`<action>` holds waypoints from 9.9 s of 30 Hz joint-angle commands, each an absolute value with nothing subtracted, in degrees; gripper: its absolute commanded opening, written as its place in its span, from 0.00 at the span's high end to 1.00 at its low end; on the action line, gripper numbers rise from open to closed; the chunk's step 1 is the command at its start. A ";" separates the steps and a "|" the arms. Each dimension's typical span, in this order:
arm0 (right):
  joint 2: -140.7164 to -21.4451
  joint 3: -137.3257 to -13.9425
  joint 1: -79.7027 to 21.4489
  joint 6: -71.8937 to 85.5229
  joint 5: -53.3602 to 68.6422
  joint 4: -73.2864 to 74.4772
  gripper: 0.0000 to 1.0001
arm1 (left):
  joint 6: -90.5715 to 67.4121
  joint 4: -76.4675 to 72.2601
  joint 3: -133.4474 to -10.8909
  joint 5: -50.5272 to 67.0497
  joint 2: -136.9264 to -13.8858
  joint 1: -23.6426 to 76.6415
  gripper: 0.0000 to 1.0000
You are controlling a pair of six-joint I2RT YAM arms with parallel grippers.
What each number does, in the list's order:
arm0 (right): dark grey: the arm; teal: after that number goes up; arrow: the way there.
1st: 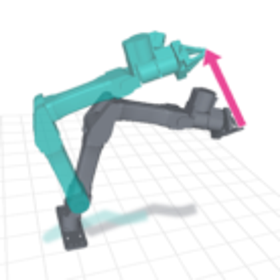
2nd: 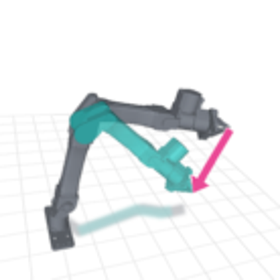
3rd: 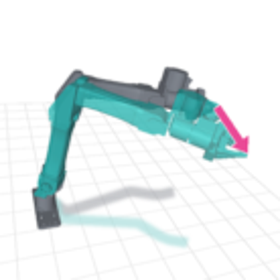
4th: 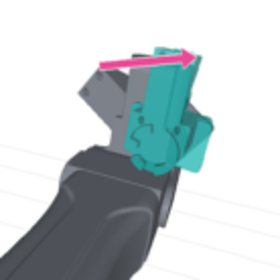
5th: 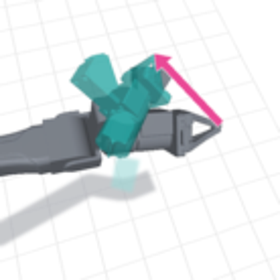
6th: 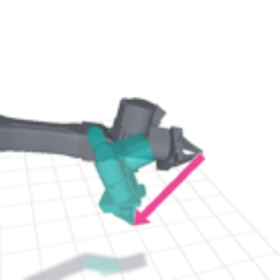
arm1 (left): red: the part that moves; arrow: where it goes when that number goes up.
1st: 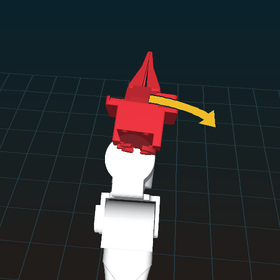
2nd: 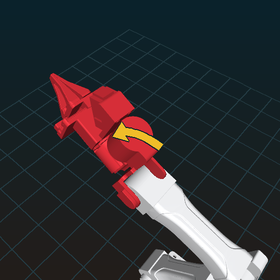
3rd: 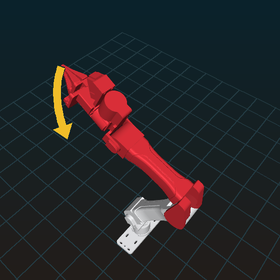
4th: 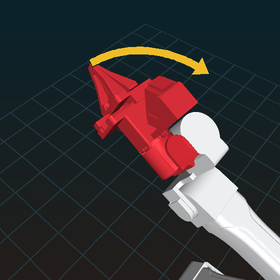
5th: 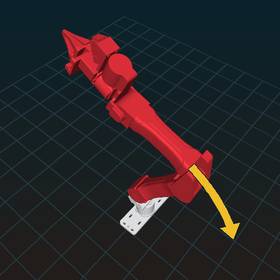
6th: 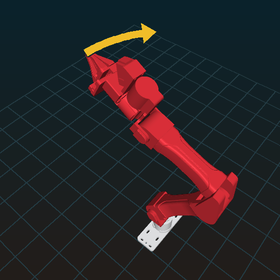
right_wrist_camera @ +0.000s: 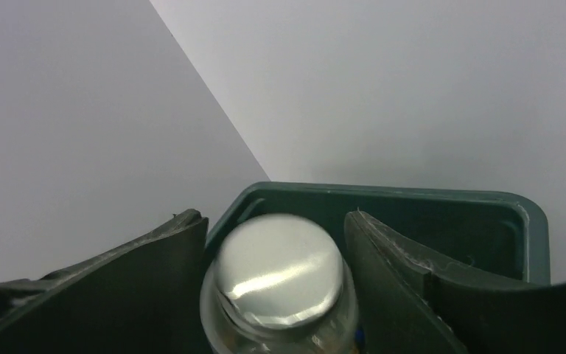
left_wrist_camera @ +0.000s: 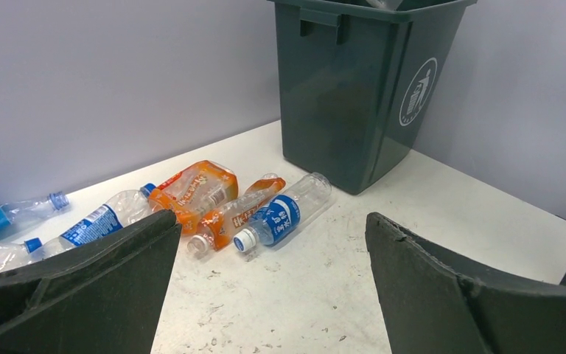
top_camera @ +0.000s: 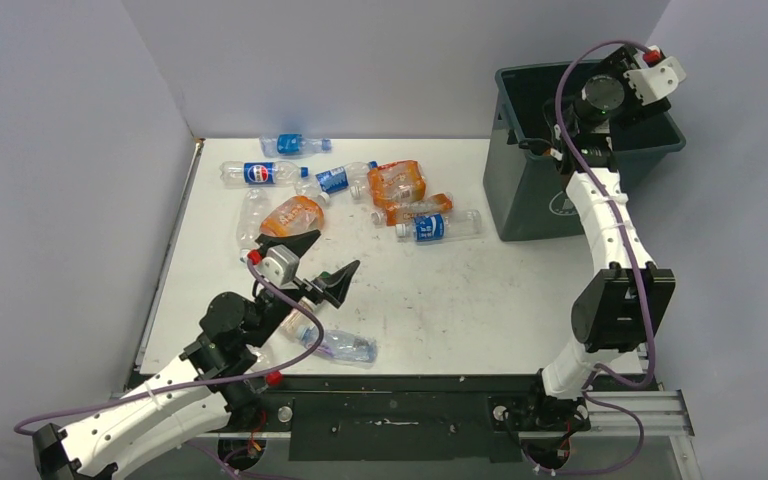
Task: Put the plastic bottles in the bin
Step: Place the plastic bottle in the trash bin, then pick up the plastic bottle from the corner of the board, then place the plastic bottle in the trash bin.
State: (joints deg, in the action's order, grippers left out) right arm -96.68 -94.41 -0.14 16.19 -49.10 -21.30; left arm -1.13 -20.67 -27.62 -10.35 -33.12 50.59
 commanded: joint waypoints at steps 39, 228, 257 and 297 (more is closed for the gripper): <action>-73.29 -43.08 -48.93 16.98 17.84 -4.44 0.00 | 9.14 -18.81 -28.43 -24.13 -32.20 53.09 0.04; -62.01 -63.11 -66.13 16.96 -8.84 4.99 0.40 | 3.40 -16.17 -31.73 4.53 -38.15 57.79 1.00; -50.42 -70.69 -64.25 -2.36 -41.01 -1.66 0.95 | 0.78 -18.58 -29.68 -12.55 -33.57 57.80 0.04; -84.86 -84.07 1.75 31.32 -35.54 -21.13 0.40 | 2.33 -14.15 -31.99 -24.42 -36.70 58.07 0.04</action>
State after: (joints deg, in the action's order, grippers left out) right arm -84.64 -84.25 0.91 29.45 -37.80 -20.03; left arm 2.20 -13.39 -29.08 -22.76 -36.77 57.71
